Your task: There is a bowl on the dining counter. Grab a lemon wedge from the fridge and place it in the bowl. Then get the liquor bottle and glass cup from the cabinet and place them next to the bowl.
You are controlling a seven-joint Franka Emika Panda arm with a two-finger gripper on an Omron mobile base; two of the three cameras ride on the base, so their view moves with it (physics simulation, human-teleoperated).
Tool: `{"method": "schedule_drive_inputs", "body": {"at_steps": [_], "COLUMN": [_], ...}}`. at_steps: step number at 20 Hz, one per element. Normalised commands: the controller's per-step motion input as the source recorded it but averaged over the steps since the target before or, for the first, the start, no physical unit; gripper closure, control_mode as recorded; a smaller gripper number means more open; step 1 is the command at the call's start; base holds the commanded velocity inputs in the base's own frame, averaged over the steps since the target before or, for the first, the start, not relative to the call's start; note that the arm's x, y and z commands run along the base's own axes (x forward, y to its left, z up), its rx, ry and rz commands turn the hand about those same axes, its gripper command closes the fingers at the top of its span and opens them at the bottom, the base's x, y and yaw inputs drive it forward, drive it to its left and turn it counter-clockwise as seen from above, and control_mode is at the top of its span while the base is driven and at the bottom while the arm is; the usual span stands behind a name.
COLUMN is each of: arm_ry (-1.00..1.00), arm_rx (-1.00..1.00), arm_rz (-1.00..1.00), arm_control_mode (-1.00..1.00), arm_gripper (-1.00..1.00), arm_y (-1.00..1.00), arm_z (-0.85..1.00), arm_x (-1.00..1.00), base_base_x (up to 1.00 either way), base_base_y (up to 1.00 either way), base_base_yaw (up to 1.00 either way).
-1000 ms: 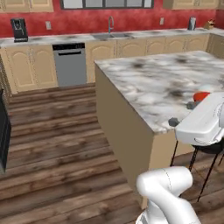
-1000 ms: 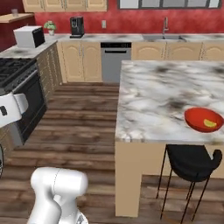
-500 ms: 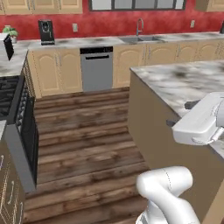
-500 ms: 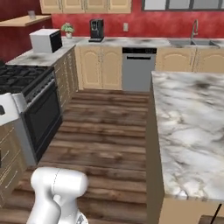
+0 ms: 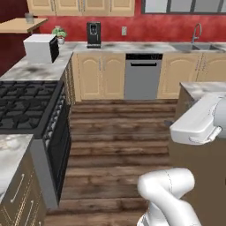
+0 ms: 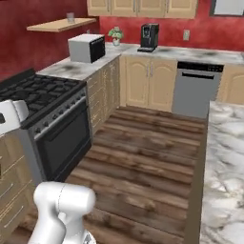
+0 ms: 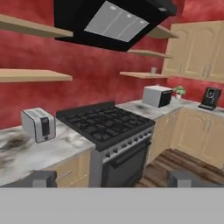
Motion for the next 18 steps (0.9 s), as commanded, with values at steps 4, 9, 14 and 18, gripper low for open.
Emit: {"method": "schedule_drive_inputs", "body": {"at_steps": [4,9,14,18], "arm_ry": [0.0,0.0,0.0,0.0], "arm_rx": [0.0,0.0,0.0,0.0], "arm_rz": [0.0,0.0,0.0,0.0], "arm_control_mode": [1.0,1.0,1.0,1.0], "arm_gripper": [-1.0,-1.0,-1.0,-1.0], "arm_y": [0.0,0.0,0.0,0.0], "arm_z": [0.0,0.0,0.0,0.0], "arm_x": [0.0,0.0,0.0,0.0], "base_base_x": [1.0,1.0,1.0,0.99], "base_base_y": [0.0,-0.07,-0.16,-0.29], "base_base_yaw": [0.54,0.57,0.57,0.5]}}
